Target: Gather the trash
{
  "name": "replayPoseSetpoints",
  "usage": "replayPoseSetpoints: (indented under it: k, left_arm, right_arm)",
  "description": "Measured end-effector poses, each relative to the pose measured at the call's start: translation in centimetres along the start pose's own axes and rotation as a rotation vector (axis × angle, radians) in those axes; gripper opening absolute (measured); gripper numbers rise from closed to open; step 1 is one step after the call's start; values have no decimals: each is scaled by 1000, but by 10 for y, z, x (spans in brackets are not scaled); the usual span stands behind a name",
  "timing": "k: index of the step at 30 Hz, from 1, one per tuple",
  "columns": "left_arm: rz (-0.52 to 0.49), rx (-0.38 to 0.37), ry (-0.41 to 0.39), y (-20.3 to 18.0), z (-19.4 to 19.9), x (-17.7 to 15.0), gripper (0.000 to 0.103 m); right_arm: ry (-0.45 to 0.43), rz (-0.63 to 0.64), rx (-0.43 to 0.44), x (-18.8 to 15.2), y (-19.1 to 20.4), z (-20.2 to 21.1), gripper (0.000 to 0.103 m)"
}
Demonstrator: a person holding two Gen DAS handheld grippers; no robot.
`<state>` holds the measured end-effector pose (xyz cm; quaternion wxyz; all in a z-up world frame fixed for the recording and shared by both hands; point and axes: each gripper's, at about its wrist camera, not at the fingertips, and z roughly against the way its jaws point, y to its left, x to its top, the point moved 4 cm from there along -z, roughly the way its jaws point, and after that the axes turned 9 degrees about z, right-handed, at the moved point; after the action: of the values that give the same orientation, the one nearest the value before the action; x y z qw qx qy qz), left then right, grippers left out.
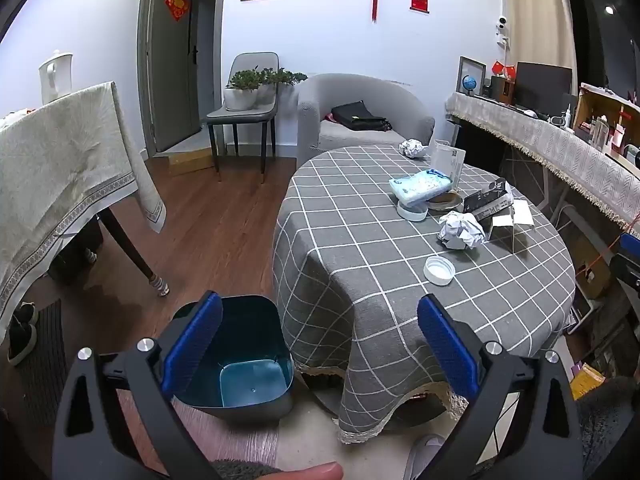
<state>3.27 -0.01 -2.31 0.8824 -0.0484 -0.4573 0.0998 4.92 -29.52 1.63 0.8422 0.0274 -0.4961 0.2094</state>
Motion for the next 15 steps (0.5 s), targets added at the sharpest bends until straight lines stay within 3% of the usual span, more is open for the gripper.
replayPoseSetpoints:
  k: [15]
  left_arm:
    - [3,1,3,1,-1,0,100]
  right_arm:
    - [1,-1,1,0,0,0,100]
